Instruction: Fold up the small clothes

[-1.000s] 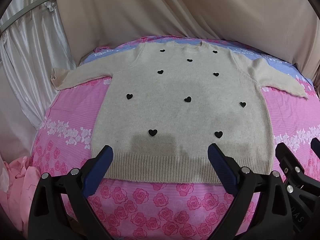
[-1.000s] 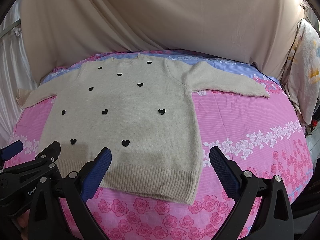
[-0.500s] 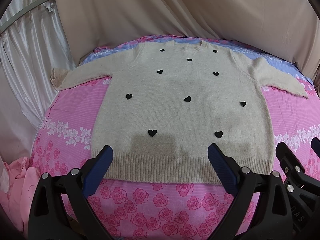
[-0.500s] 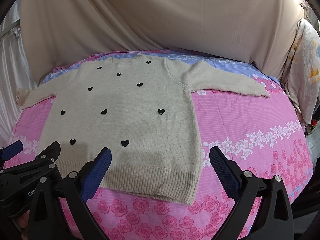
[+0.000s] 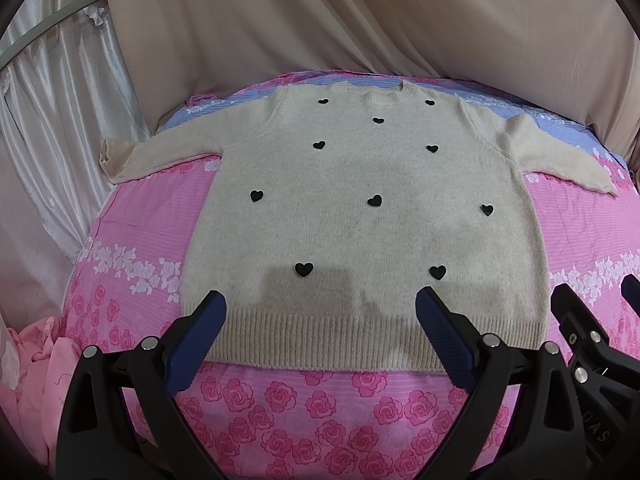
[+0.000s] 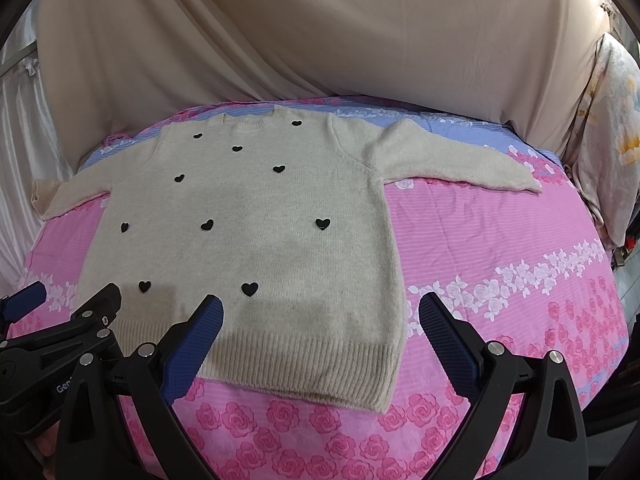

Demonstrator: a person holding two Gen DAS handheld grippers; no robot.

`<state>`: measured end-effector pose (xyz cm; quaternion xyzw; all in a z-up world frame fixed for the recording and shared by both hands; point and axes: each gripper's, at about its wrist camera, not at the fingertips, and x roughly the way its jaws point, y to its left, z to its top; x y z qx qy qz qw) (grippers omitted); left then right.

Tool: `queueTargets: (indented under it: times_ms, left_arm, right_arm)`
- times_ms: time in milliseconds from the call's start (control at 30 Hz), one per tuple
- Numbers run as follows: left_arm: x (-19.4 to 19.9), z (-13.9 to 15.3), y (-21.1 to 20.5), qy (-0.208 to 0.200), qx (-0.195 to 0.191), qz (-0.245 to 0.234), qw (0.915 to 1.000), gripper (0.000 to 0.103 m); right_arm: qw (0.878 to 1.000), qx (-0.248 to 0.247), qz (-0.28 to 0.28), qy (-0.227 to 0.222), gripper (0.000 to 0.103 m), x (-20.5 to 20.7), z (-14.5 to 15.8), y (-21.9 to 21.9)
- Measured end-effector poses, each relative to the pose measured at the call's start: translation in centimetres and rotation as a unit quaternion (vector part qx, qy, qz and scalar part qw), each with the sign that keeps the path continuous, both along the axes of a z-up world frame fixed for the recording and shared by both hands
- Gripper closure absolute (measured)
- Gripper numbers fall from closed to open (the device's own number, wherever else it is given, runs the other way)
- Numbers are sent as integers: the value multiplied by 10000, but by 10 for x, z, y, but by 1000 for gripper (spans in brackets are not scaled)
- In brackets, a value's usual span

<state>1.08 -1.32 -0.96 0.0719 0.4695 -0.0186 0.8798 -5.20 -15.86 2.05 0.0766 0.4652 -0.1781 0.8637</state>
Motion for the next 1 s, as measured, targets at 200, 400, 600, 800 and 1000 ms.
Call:
queueTargets:
  times_ms: [200, 400, 600, 800, 1000]
  left_arm:
    - [6, 0, -2, 20, 23, -8, 10000, 10]
    - [28, 3, 0, 60, -174, 125, 9998, 8]
    - [50, 9, 14, 21, -479, 557, 9973, 5]
    - [72, 5, 16, 88, -267, 885, 9957, 5]
    - [87, -12, 11, 335, 91, 985, 9945, 5]
  right_arm:
    - [10000, 73, -13, 57, 6, 9, -4, -6]
    - [9971, 719, -178, 171, 6, 28, -21, -42]
    - [9713, 1649, -1713, -21, 8, 30, -56, -199]
    - [9280, 1908, -3160, -500, 13, 26, -78, -377]
    - [9248, 1463, -3487, -426, 14, 58, -103, -482]
